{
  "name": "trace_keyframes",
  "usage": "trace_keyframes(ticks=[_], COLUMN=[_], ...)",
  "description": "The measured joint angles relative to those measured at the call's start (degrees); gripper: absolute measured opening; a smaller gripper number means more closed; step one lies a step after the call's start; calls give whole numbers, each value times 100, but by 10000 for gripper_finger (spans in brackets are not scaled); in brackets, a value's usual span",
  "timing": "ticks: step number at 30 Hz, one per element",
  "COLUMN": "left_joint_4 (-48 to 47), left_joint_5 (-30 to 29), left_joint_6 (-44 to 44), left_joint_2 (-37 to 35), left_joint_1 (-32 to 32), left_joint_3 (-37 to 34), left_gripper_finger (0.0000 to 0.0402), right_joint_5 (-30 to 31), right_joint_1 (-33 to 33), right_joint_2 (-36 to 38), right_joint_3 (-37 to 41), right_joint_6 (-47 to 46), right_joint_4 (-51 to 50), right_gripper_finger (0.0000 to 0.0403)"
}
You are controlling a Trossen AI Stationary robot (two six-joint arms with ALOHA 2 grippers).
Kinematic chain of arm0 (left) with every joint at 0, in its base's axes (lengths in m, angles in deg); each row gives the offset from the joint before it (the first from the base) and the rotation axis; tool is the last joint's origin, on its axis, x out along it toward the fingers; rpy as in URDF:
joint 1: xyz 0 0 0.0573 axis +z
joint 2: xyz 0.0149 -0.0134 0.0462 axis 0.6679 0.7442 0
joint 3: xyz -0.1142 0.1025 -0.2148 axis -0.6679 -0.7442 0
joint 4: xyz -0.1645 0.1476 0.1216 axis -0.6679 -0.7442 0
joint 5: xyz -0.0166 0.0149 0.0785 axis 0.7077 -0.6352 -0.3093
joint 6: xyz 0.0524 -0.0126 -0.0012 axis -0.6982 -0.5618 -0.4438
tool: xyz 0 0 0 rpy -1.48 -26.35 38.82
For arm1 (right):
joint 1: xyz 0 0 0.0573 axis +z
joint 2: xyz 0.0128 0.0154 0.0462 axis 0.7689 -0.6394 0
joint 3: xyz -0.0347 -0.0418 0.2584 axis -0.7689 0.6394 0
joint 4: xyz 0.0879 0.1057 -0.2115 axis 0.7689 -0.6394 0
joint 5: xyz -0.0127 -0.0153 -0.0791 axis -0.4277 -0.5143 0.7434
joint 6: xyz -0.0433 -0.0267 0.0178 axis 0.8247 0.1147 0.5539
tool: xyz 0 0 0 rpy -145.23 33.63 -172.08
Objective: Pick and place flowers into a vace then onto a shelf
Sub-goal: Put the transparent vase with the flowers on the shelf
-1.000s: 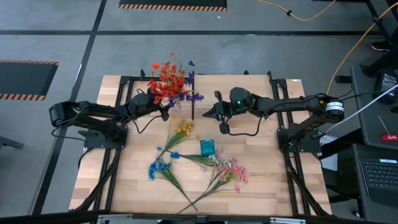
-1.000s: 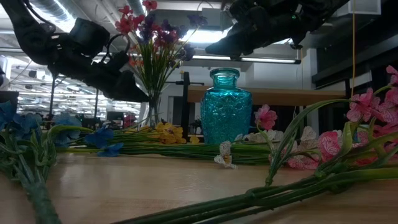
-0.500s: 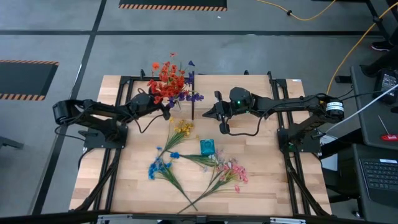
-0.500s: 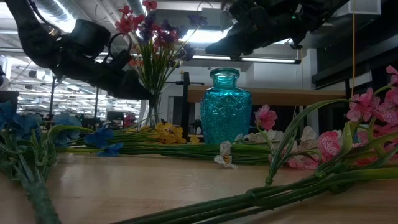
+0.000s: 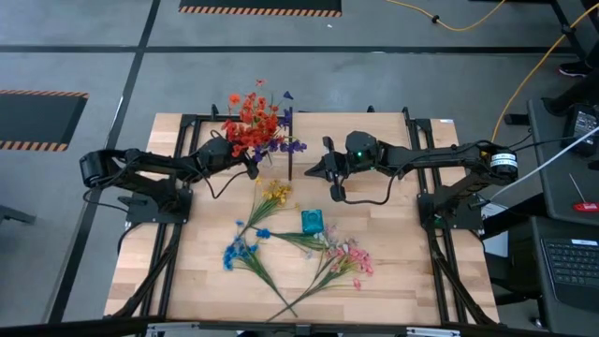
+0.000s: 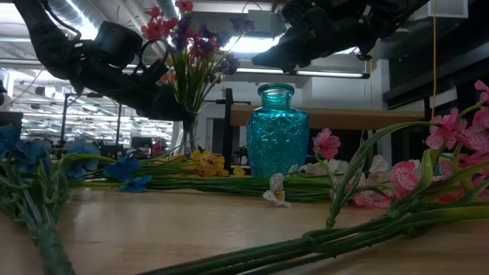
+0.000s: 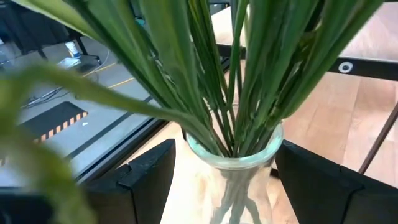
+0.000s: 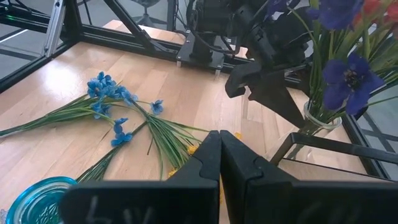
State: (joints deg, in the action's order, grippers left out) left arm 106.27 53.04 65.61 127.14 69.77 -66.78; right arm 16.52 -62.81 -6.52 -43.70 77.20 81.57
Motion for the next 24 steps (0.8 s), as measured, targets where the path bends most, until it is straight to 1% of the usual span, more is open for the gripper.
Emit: trace_keyframes(ticks=[11,16,19,24], left_joint_4=[-40,-19,274,668], left_joint_5=[-26,-271,-168,-280], left_joint_6=[50,48,48,-15], left_joint_2=[0,164,388,684], left_joint_1=[43,52,52,145], left_joint_3=[0,7,7,7], left_gripper_finger=[265,265,265,265], right_joint_5=[-2,-1,0,0], right_joint_1=[0,0,0,0], right_joint_2=[0,0,0,-1], right_joint_3=[0,0,0,0], right_joint_6=[0,0,0,-5], right_joint_4=[5,6,7,7], right_gripper_finger=[4,4,4,4])
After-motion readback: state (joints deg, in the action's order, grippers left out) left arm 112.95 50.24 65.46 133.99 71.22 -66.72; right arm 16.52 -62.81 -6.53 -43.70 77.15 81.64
